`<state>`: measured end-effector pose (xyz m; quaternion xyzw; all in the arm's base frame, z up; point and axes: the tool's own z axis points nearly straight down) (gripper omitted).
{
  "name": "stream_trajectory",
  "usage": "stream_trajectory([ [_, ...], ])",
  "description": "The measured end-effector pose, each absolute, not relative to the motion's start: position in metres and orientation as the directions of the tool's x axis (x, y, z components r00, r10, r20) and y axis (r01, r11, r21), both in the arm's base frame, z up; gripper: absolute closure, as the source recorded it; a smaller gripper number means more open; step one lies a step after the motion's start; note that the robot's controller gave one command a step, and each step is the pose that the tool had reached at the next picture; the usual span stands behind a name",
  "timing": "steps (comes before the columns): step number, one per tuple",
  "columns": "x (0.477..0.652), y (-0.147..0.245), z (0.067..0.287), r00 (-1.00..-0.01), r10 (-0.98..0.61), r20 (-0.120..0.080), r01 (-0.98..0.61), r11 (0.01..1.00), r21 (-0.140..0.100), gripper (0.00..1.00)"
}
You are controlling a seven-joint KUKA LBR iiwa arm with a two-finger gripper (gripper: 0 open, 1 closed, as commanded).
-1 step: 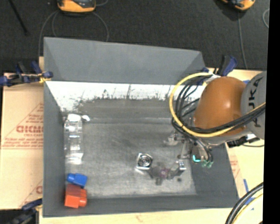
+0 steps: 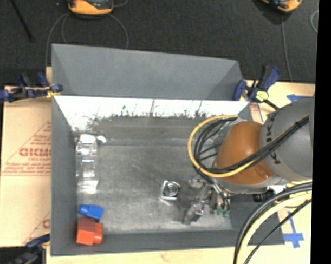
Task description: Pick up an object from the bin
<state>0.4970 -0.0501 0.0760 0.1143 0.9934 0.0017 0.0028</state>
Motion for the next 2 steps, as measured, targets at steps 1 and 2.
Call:
stream_trajectory([
  [1, 0.496, -0.05, 0.079, -0.975, 0.222, 0.003, 0.222, 0.975, 0.003, 1.0],
  [2, 0.536, 0.012, 0.08, -0.997, -0.076, 0.001, -0.076, 0.997, -0.016, 1.0],
])
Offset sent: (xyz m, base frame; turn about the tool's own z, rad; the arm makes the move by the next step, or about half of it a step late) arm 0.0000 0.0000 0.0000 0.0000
